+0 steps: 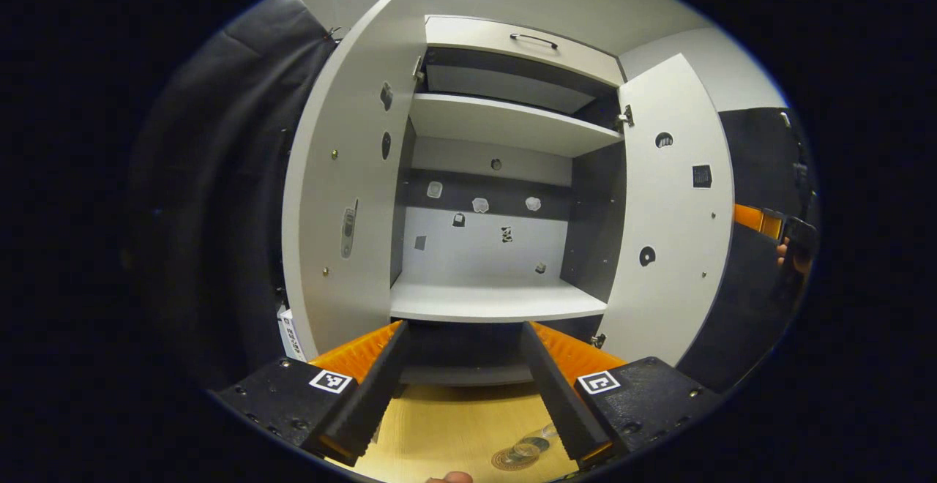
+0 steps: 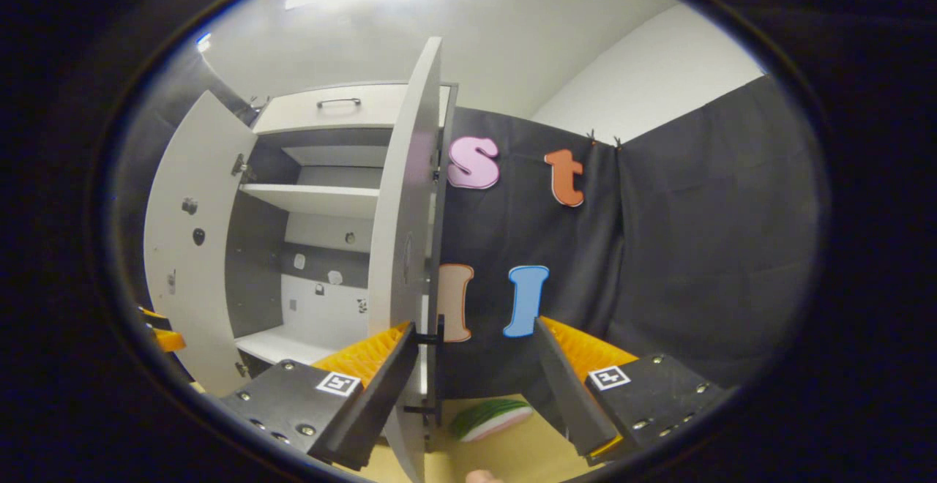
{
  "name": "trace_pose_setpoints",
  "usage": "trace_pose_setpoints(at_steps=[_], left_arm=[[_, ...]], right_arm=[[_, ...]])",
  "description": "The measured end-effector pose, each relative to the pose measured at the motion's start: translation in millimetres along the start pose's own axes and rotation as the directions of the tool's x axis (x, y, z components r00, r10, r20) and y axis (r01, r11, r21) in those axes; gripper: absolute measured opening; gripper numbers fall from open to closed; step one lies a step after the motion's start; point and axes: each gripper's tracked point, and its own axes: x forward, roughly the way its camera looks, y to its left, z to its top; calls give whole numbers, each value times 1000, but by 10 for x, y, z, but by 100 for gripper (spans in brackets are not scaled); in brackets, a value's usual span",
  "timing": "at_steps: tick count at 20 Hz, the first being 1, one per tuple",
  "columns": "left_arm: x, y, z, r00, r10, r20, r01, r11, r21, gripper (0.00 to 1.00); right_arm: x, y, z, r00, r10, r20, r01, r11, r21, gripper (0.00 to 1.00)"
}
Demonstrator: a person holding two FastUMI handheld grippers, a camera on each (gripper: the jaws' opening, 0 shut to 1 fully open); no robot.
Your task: Grasp the bottle in the cabinet with the left hand and place it on the coaster, then close the right door with the right hand and the left door with the left hand.
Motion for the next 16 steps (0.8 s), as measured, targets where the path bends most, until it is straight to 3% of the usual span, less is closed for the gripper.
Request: trace_pose_setpoints(at_steps=[3,4,8,10,11,13,14,16], left_arm=[[-10,41,68,1000,18,18,-18,1000,-19,92],[-17,49,76,999,24,22,-23,999,-23,96],[-54,111,35,999,46,21,-46,999,-29,96],[-123,178,7,998,66,15,-65,997,-30,100],[-160,224,4,997,78,12,-77,997,-32,92],[-243,313,-7,995,104,11,-104,994,-35,96],[-273,380,-14,993,119,13,-118,992,-37,96],[-334,492,1,989,147,12,-146,988,-43,92]], right_arm=[[24,221,-15,997,74,-8,-74,997,19,97],[35,347,-17,994,105,-9,-105,994,25,97],[124,773,-22,979,202,1,-202,978,47,100],[191,918,-123,975,221,-24,-220,974,52,93],[219,965,-189,975,220,-39,-219,975,42,98],[224,1065,-169,973,231,-23,-230,972,40,93],[296,1134,-191,970,240,-32,-239,970,44,100],[344,1252,-210,966,255,-31,-253,966,59,98]])
